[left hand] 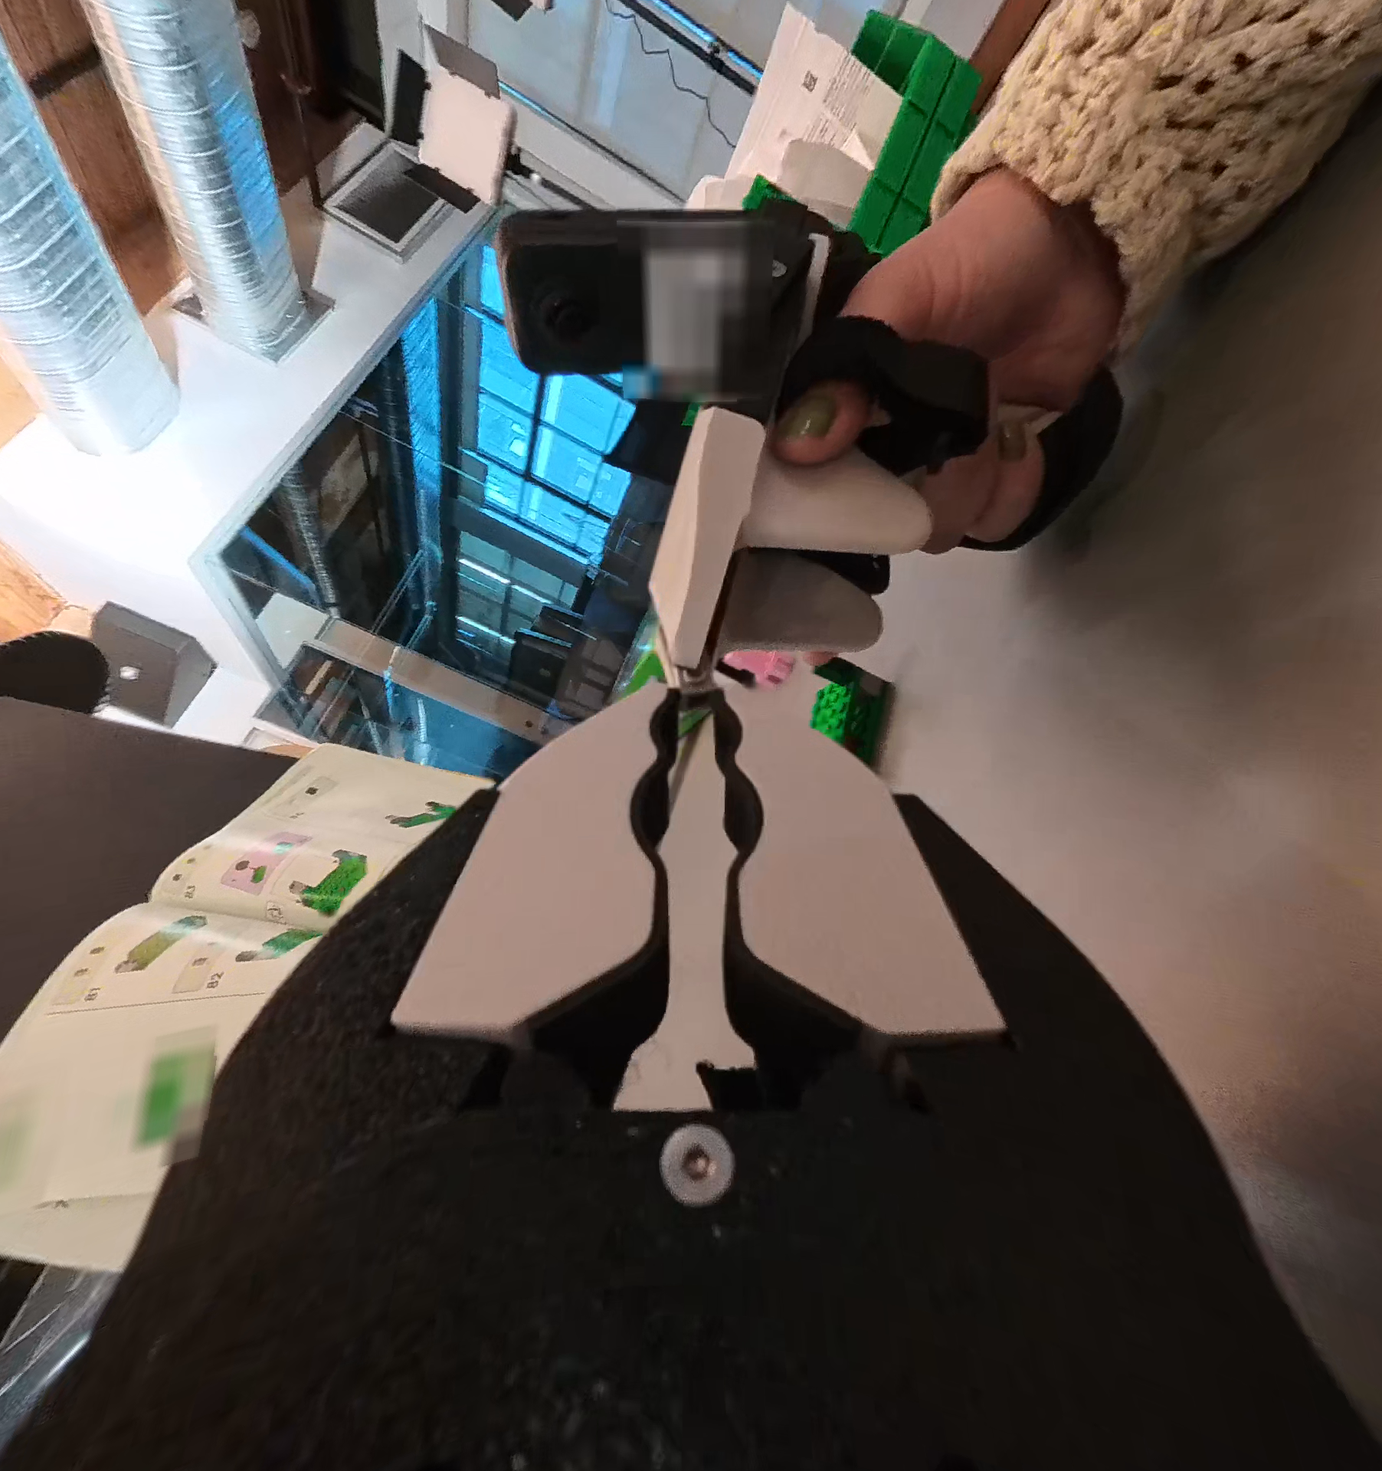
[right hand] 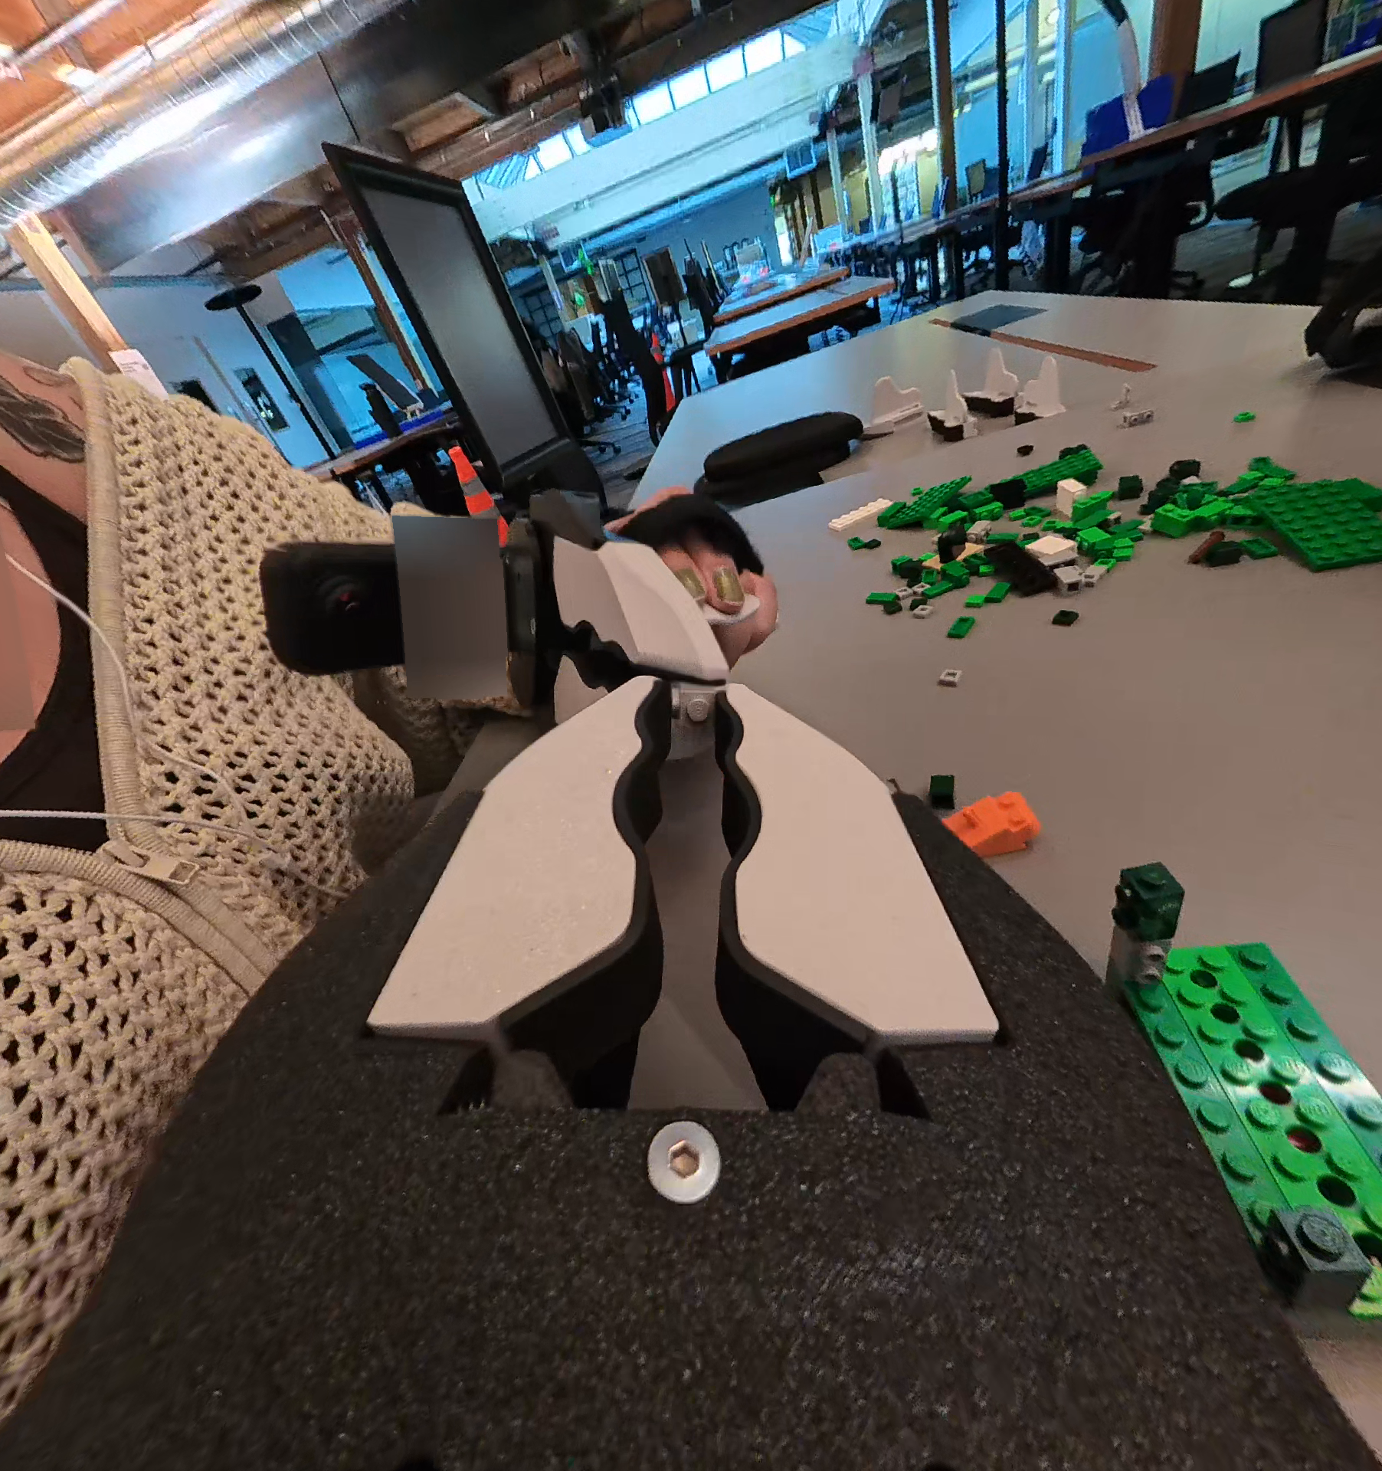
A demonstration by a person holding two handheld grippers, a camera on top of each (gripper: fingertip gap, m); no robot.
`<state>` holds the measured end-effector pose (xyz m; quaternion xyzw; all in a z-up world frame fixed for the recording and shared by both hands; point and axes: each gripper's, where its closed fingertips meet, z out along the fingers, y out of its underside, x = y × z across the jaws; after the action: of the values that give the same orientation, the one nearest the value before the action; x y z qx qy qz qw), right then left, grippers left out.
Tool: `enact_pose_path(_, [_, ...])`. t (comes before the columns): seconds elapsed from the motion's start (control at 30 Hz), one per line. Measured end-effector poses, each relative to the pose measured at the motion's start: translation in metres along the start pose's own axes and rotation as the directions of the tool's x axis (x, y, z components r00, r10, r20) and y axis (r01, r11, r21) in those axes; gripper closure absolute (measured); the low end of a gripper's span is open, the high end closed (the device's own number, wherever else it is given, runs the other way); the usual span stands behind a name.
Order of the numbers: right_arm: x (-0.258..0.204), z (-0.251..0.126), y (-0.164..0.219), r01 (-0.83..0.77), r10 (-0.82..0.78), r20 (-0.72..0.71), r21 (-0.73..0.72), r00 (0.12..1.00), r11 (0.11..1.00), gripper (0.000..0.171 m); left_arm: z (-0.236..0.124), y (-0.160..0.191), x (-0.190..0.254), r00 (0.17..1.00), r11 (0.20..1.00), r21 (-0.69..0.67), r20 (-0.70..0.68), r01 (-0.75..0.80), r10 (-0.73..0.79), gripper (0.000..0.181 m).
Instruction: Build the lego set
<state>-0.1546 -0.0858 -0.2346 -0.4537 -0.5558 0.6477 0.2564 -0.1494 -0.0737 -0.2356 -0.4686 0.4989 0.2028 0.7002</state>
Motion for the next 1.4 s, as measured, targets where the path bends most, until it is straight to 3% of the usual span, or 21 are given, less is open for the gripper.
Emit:
enact_pose_path(0.03, [-0.001, 0.000, -0.003, -0.001, 0.000, 0.001, 0.019, 1.000, 1.000, 0.161, 0.000, -0.001, -0.003, 1.000, 1.000, -0.004, 0.018, 0.004, -0.004, 0.174])
enact_pose_path(0.17, [0.009, -0.004, -0.009, 0.031, -0.026, -0.090, 0.056, 0.996, 0.998, 0.143, 0.001, 0.000, -0.010, 0.996, 0.997, -0.034, 0.055, 0.071, -0.069, 0.174])
enact_pose_path(0.33, [0.008, -0.007, -0.018, -0.021, 0.030, -0.068, 0.126, 0.997, 0.992, 0.153, 0.002, 0.002, -0.012, 0.996, 0.997, -0.055, 0.074, 0.057, -0.053, 0.174])
enact_pose_path(0.63, [0.004, 0.000, -0.015, -0.036, 0.043, -0.047, 0.128, 0.998, 0.991, 0.145, 0.000, 0.001, -0.021, 0.989, 0.997, -0.043, 0.137, 0.058, -0.051, 0.174])
enact_pose_path(0.93, [0.006, 0.003, -0.017, -0.028, 0.045, -0.071, 0.236, 0.996, 0.971, 0.137, -0.001, 0.013, -0.031, 0.974, 0.985, -0.045, 0.165, 0.166, -0.156, 0.174])
enact_pose_path(1.17, [0.009, 0.000, -0.023, 0.001, 0.039, -0.126, 0.306, 0.991, 0.952, 0.143, 0.000, 0.012, -0.028, 0.975, 0.985, -0.040, 0.155, 0.169, -0.161, 0.174])
enact_pose_path(1.4, [0.006, 0.000, -0.027, -0.059, 0.097, -0.081, 0.376, 0.992, 0.925, 0.149, 0.000, 0.010, -0.027, 0.976, 0.986, -0.037, 0.154, 0.161, -0.153, 0.174])
